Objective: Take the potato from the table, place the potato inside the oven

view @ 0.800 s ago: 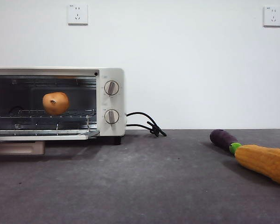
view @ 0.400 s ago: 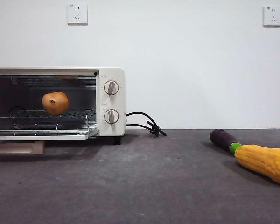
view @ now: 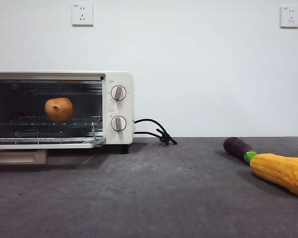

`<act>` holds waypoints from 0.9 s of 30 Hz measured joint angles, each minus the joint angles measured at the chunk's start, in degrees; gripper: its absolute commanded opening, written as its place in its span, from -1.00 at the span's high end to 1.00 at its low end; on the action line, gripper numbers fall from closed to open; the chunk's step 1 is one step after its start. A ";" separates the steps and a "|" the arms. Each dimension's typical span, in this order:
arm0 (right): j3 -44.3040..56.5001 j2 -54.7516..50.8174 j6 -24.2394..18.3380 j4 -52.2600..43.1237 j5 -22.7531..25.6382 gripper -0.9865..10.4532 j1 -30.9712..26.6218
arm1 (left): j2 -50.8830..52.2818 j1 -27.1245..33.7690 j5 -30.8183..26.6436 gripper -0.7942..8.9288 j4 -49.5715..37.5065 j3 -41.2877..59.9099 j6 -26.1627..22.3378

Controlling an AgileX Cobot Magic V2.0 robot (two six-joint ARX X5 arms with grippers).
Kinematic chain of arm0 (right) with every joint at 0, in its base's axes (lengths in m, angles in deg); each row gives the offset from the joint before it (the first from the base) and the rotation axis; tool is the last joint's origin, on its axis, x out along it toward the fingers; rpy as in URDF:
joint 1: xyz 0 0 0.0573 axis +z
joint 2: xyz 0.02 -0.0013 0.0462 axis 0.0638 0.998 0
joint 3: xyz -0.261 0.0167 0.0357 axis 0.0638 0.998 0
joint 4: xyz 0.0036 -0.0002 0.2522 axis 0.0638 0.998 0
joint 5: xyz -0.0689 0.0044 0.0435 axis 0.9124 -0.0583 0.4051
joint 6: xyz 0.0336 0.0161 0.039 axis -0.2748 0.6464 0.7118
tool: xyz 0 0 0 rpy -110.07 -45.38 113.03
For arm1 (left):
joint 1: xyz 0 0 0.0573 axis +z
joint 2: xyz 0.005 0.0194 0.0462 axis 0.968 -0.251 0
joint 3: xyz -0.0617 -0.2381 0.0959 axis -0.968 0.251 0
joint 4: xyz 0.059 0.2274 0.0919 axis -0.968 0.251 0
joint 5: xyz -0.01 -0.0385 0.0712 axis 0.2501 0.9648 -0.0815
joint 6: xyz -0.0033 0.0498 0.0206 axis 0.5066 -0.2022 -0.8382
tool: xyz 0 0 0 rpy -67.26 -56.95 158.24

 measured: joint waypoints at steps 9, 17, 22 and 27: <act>22.14 -17.90 4.37 0.00 -0.72 0.78 -10.95 | -6.05 5.90 8.70 0.85 -4.13 0.02 2.93; 34.58 -31.12 6.51 0.00 -0.92 0.78 -16.26 | -6.16 9.57 8.70 0.85 -8.79 0.02 5.33; 39.19 -37.73 9.77 0.00 -2.12 0.78 -16.28 | -7.45 9.92 5.14 0.85 -8.66 0.00 6.19; 39.52 -41.53 11.61 0.00 -3.08 0.78 -16.28 | -11.63 9.88 4.17 0.85 -7.34 0.00 6.49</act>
